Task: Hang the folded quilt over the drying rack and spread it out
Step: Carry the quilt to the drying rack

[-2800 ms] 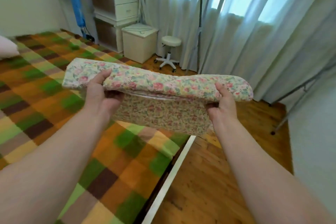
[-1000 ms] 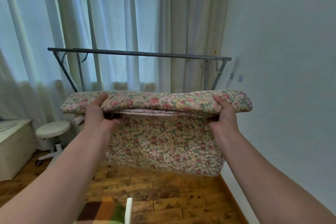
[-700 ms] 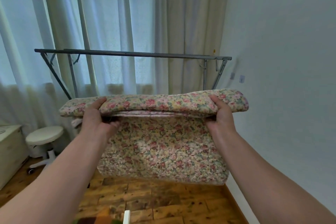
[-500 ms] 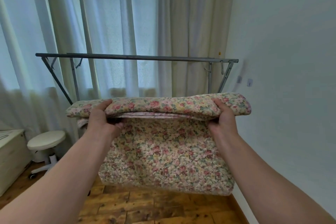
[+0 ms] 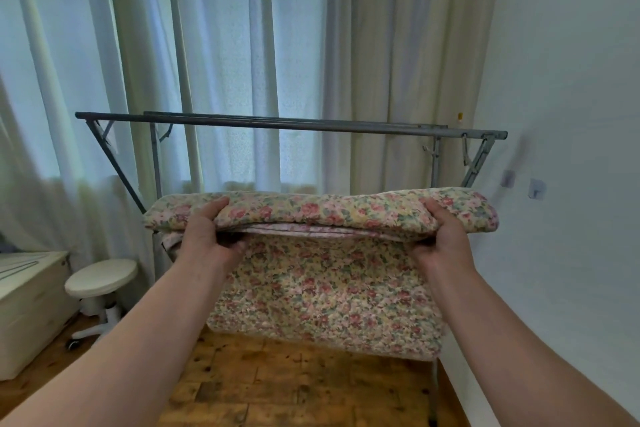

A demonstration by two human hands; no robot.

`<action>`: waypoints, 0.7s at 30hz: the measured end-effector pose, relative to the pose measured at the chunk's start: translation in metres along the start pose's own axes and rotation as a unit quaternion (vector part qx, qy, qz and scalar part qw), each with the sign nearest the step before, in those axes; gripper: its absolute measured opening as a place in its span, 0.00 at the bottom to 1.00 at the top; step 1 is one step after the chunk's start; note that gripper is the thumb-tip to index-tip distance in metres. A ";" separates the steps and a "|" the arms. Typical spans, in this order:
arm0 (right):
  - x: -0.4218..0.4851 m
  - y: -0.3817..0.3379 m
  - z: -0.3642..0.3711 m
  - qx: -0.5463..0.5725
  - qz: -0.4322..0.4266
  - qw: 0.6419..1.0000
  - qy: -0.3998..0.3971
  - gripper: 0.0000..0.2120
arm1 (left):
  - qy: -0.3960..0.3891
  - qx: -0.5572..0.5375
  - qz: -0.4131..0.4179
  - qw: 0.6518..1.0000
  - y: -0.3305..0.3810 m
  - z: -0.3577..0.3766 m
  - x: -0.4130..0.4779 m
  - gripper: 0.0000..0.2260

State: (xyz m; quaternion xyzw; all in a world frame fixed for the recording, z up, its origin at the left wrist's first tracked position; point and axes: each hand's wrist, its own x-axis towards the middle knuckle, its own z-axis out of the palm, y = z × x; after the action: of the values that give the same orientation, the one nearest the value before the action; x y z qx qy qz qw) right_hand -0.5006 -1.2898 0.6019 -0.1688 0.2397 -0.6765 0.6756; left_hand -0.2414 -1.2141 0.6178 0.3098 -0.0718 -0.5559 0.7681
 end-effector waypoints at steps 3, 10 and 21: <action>0.032 0.000 -0.001 -0.040 0.012 0.999 0.008 0.18 | 0.011 0.000 -0.003 1.000 -0.010 0.008 0.027 0.03; 0.099 0.020 0.010 -0.107 0.056 0.992 0.023 0.07 | 0.005 -0.003 -0.003 1.000 -0.015 0.009 0.105 0.02; 0.228 0.079 0.090 -0.133 0.028 0.990 0.043 0.14 | -0.027 -0.011 -0.010 1.000 0.041 0.031 0.272 0.04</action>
State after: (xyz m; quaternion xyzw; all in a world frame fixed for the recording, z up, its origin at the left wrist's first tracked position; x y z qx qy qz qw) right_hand -0.3920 -1.5229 0.6114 -0.2212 0.3606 -0.6263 0.6548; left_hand -0.1211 -1.4628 0.6016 0.2873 -0.0832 -0.5726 0.7633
